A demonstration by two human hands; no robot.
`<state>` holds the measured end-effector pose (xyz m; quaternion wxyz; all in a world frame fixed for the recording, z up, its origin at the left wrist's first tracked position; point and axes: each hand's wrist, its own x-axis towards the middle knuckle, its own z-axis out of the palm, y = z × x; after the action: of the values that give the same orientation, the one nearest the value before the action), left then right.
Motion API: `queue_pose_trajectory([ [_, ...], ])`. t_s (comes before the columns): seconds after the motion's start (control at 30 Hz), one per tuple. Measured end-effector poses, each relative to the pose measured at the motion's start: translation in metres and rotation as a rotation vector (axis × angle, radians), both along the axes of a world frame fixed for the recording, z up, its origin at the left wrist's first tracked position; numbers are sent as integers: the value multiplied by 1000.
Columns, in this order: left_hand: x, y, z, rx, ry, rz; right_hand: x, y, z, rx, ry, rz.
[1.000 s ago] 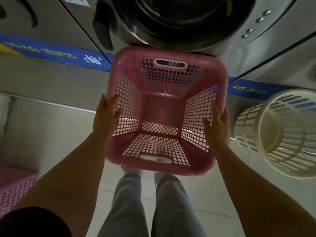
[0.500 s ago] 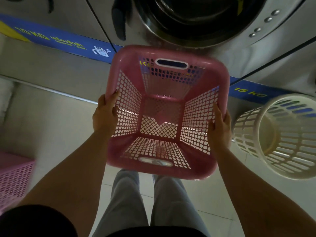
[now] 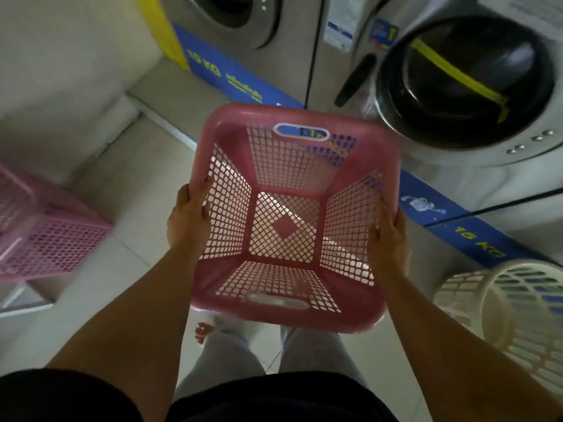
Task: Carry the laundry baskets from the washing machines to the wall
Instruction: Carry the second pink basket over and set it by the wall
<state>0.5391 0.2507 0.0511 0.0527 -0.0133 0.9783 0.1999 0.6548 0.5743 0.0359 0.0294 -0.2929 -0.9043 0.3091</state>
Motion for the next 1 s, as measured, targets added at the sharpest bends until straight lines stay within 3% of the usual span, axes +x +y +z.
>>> queue_pose_trajectory([
  [0.63, 117, -382, 67, 53, 229, 597, -77, -374, 57, 59, 221, 547],
  [1.0, 146, -527, 110, 110, 459, 958, -122, -555, 116, -3, 471, 723],
])
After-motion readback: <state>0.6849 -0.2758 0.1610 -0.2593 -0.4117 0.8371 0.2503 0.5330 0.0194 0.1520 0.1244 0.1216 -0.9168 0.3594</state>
